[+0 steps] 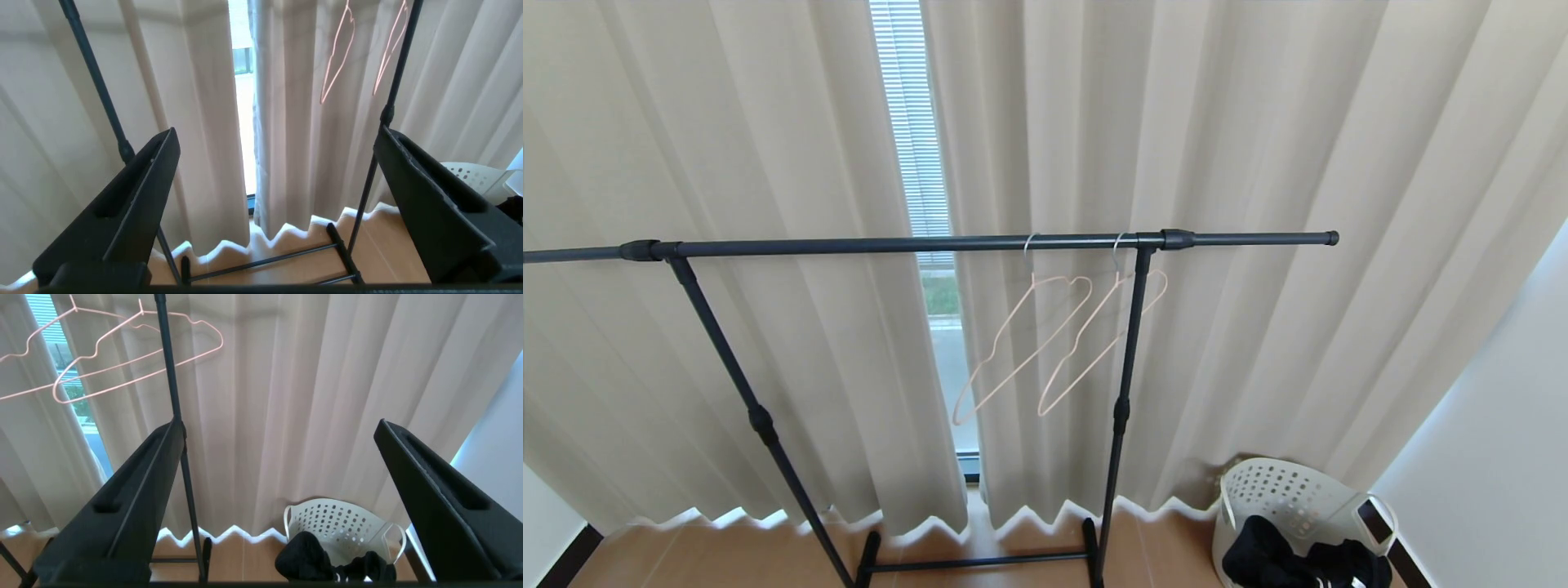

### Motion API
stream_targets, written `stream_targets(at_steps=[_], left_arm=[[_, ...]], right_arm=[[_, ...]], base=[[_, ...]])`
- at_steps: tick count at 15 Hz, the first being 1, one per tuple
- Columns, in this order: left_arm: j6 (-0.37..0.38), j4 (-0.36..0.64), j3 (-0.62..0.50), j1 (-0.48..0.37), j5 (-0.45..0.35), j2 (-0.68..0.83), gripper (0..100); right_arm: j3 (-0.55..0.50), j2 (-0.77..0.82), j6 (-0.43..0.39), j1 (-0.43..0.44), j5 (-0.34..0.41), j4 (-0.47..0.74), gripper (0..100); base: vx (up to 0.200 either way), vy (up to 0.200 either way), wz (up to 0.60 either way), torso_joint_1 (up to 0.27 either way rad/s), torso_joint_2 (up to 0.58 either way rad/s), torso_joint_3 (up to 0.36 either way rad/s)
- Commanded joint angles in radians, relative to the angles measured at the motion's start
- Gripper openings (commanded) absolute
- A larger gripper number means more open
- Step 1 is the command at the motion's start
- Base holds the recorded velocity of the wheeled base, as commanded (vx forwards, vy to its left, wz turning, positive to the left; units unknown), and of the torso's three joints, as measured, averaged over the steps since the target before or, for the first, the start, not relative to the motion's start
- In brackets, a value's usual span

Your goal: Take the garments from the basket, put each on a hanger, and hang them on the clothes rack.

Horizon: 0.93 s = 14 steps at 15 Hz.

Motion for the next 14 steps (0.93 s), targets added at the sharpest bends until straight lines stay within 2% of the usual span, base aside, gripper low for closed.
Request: stream_targets(at_steps=[1, 9, 12, 14], left_arm=[[0.001, 0.000, 0.000, 0.000, 0.000, 0.001, 100], [0.018, 0.001, 0.000, -0.001, -0.004, 0.001, 100], [-0.012, 0.000, 0.000, -0.001, 0.016, 0.001, 100], [-0.001, 0.000, 0.000, -0.001, 0.008, 0.001, 100]], right_arm=[[0.000, 0.000, 0.000, 0.000, 0.000, 0.000, 100], [0.000, 0.000, 0.001, 0.000, 0.010, 0.006, 100], [0.000, 0.000, 0.001, 0.000, 0.016, 0.007, 100], [0.000, 0.000, 0.001, 0.000, 0.016, 0.007, 100]], base=[[0.000, 0.000, 0.00, 0.000, 0.00, 0.000], [0.000, 0.000, 0.00, 0.000, 0.00, 0.000], [0.000, 0.000, 0.00, 0.000, 0.00, 0.000], [0.000, 0.000, 0.00, 0.000, 0.00, 0.000]])
